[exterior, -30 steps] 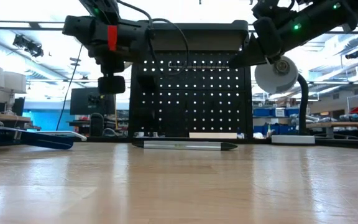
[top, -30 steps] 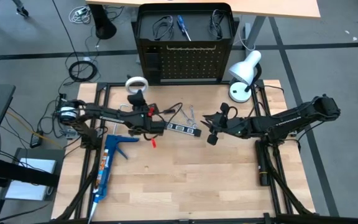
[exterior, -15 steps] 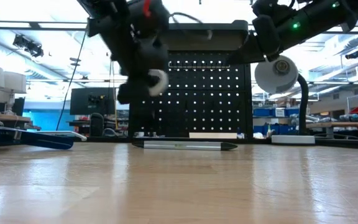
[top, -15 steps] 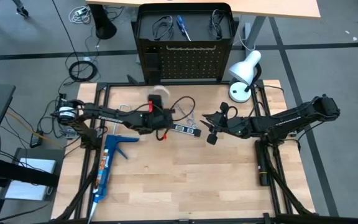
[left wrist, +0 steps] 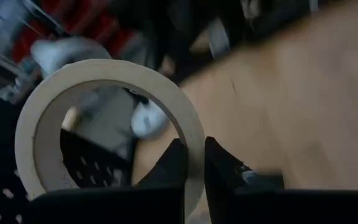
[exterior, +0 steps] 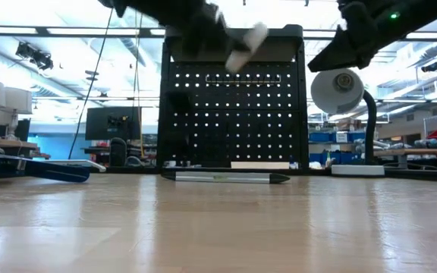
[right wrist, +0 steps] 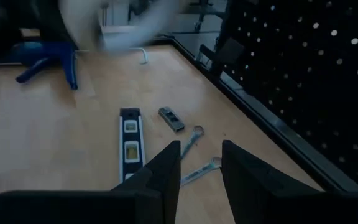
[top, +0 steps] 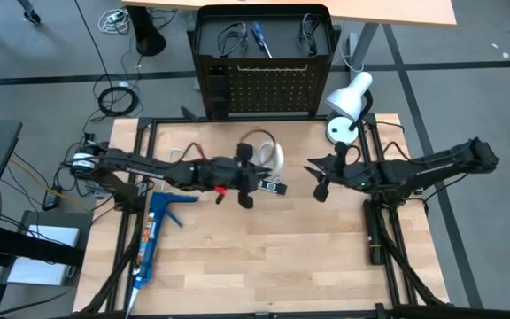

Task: Hang tools onto peg board
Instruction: Hang the masking tape on the pegboard

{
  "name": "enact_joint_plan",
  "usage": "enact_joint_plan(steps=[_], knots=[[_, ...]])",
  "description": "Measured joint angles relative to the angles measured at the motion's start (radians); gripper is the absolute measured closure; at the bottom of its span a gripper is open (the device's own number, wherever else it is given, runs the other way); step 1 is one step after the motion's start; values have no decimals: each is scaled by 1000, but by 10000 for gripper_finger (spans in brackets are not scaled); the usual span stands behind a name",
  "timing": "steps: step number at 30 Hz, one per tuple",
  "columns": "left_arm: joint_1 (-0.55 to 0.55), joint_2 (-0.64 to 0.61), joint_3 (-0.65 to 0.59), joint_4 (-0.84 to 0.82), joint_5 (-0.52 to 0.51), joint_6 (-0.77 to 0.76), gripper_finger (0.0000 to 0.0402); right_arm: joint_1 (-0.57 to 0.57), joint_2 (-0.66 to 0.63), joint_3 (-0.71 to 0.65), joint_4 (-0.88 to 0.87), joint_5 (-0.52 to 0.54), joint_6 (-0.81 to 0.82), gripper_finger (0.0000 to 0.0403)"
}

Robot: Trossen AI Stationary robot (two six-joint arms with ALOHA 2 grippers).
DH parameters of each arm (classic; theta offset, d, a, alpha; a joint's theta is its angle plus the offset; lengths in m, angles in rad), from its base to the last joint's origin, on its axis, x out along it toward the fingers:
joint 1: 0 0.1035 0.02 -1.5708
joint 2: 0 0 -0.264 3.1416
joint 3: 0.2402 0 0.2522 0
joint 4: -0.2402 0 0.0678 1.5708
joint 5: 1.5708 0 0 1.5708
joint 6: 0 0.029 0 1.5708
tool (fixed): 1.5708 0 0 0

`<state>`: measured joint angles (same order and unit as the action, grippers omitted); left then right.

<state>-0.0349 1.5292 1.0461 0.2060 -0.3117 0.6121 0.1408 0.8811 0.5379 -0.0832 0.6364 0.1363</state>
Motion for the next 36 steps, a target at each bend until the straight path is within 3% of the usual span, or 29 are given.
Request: enact_joint_plan(steps=[4,10,15,18,24,36], knots=[[1,-92,-44,43,-65,14,375,7,-18,-41,51,-1,-8,284],[16,-188,-138,70,-472,199,376,0,0,-49,100,1,-15,286],[78,-184,-159,45,-613,437,376,-1,13,-49,177,0,-53,288],[124,-176,-157,37,-657,511,376,-1,25,-48,183,0,-57,290],[198,-174,-157,-113,-682,505,376,-1,60,-48,175,0,-62,291],[291,-133,-157,-179,-602,457,376,-30,97,-48,219,-4,-68,292]])
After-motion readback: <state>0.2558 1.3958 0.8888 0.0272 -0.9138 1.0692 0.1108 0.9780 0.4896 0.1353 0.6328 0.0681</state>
